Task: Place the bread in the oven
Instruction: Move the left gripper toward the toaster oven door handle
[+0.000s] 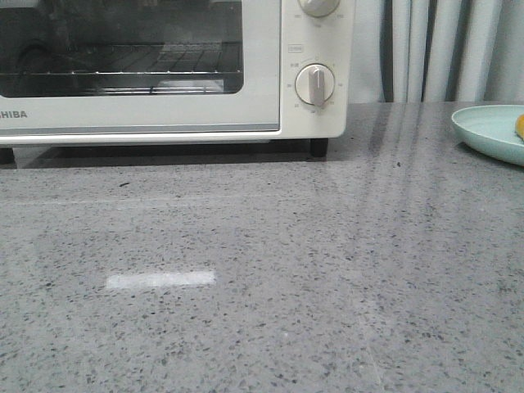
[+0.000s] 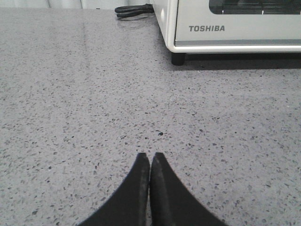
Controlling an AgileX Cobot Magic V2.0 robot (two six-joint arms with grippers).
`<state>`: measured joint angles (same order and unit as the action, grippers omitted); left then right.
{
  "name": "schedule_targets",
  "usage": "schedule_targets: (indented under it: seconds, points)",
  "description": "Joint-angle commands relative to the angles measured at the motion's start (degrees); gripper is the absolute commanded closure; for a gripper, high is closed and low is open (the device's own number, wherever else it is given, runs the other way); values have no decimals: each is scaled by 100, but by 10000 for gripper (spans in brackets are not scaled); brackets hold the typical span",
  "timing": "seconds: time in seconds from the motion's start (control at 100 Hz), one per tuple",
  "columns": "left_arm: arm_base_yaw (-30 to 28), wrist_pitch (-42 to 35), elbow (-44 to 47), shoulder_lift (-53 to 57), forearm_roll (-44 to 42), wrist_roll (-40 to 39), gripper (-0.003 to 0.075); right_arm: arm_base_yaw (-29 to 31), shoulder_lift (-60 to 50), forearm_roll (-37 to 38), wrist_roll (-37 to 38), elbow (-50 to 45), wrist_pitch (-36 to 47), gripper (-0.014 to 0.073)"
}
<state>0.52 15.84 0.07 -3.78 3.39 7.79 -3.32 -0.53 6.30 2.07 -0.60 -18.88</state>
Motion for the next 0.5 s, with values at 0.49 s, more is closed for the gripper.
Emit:
schedule_targets:
  seconds: [0.49]
  points:
    - [-8,-1785,125,-60,4072,-130,741,-11,-119,-2308,-38,-64,3206,655]
